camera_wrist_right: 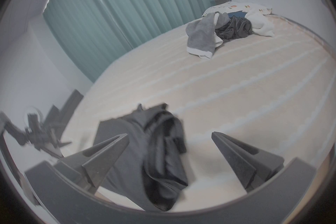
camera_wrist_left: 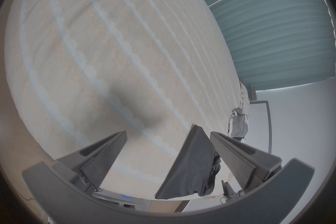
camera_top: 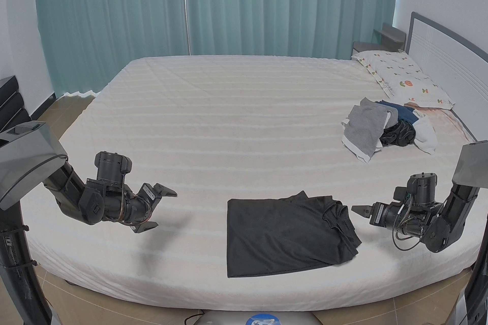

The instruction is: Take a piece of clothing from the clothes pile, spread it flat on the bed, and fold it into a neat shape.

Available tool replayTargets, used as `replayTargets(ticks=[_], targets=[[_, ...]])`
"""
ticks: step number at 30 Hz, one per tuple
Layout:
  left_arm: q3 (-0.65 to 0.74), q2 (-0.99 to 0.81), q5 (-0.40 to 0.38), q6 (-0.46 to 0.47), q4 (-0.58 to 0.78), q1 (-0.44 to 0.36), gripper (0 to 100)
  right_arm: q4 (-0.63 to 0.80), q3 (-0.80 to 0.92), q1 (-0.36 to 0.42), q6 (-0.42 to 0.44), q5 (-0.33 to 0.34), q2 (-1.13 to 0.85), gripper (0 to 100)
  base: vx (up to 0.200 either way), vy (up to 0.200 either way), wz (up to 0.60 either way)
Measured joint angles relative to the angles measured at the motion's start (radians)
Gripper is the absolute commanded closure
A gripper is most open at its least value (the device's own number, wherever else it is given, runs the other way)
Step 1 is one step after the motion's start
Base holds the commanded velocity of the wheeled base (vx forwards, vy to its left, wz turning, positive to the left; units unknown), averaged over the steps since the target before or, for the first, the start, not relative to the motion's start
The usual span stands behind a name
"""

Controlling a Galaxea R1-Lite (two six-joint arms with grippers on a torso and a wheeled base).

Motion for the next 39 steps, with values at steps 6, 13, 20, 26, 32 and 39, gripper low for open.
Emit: replayTargets(ticks=[6,13,20,26,32,39], targets=[[-0.001,0.001,0.001,0.001,-0.001,-0.001,0,-0.044,-0.046,0.122,0.226,-0.001,-0.001,0,0.000,0.000,0.00],[-0.001,0.005,0.003,0.003,-0.001,-0.003,0,-0.047,-0.149,0.241,0.355,-0.005,0.060,0,0.000,0.000,0.00],[-0.001,0.009,0.004,0.005,-0.001,-0.004,0,-0.030,-0.172,0.285,0.362,-0.007,0.111,0,0.000,0.000,0.00],[-0.001,0.010,0.004,0.005,-0.001,-0.005,0,0.016,-0.177,0.296,0.343,-0.010,0.143,0,0.000,0.000,0.00],[-0.001,0.011,0.005,0.005,-0.001,-0.005,0,0.027,-0.219,0.288,0.342,-0.011,0.178,0,0.000,0.000,0.00],[-0.003,0.011,0.005,0.005,-0.001,-0.005,0,0.087,-0.281,0.265,0.346,-0.014,0.211,0,0.000,0.000,0.00]])
